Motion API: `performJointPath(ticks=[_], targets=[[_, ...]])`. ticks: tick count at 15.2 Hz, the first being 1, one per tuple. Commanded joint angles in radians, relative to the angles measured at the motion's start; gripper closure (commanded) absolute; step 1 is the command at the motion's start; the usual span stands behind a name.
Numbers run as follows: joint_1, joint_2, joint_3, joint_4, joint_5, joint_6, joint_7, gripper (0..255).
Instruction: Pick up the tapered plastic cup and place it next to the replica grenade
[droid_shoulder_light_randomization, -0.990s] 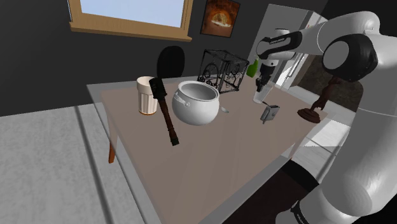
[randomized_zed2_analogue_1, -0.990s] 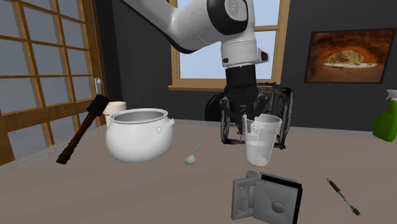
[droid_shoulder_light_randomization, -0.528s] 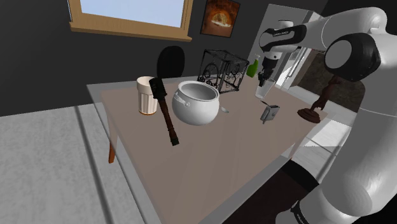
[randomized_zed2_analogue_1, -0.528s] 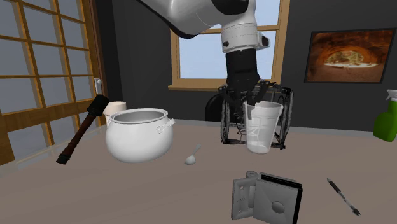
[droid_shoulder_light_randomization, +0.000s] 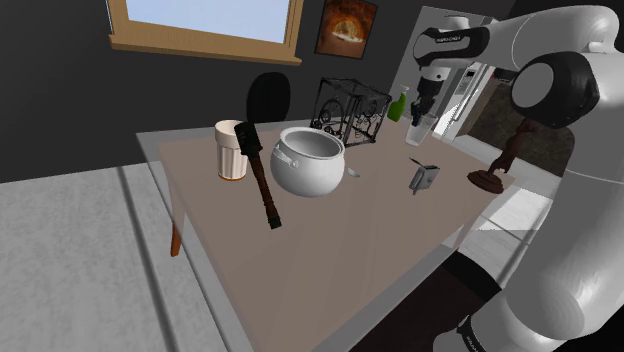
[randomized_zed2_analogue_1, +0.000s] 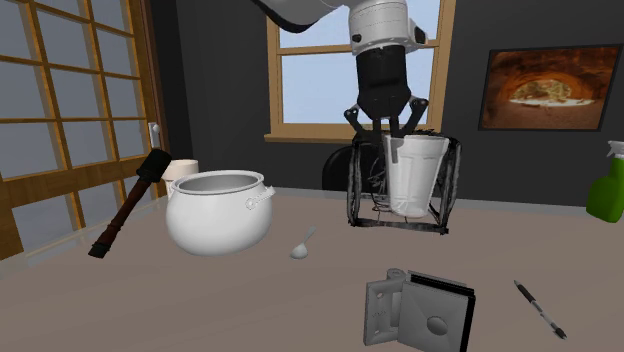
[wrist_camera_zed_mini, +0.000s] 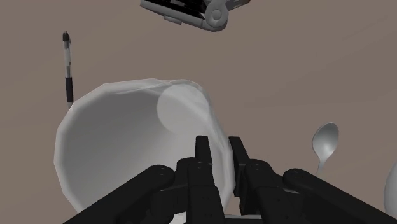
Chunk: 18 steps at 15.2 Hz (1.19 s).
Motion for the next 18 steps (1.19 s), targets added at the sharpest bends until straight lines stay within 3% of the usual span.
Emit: performJointPath(ticks=[1, 18], targets=[[-0.001, 0.0, -0.001, 0.027, 0.0, -0.027, -0.002, 255], [-0.043, 0.075, -0.004, 0.369, 0.032, -0.294, -0.035, 255]])
